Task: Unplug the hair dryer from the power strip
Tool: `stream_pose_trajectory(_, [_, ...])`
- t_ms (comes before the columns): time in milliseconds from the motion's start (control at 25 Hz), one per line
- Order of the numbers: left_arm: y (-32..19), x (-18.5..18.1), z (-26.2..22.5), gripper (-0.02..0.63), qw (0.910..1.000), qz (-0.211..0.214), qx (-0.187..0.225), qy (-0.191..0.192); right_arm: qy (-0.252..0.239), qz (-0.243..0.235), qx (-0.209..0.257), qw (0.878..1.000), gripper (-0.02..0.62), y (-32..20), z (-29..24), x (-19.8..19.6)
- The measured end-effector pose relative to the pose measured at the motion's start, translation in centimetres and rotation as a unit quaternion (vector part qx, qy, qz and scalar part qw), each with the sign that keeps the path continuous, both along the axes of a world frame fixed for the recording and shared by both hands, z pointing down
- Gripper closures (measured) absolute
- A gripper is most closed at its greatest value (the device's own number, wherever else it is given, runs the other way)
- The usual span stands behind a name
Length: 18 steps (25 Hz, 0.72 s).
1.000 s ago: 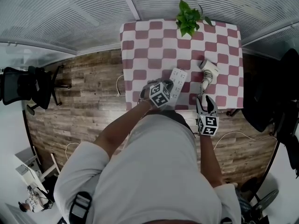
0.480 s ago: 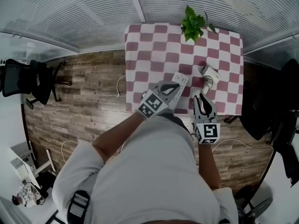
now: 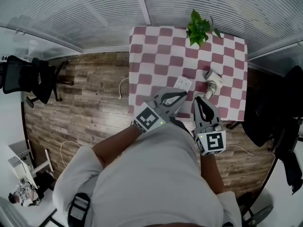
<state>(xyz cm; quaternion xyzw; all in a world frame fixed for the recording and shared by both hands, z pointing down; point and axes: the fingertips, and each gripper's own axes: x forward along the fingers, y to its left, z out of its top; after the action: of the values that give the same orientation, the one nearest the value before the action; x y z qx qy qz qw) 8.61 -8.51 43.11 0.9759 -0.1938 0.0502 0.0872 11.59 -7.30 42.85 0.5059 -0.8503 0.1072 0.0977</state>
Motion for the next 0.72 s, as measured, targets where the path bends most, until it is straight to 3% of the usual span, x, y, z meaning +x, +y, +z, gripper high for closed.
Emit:
stream_pose_trajectory(240, [0.2, -0.7, -3.8, 0.576, 0.9987, -0.013, 0.005, 0.048, -0.023, -0.004, 0.019, 1.0, 0.563, -0.2, -3.0, -0.6])
stream_pose_trajectory(720, [0.0, -0.8, -5.0, 0.576, 0.9988, -0.015, 0.016, 0.045, -0.021, -0.005, 0.027, 0.999, 0.565, -0.4, -4.5, -0.9])
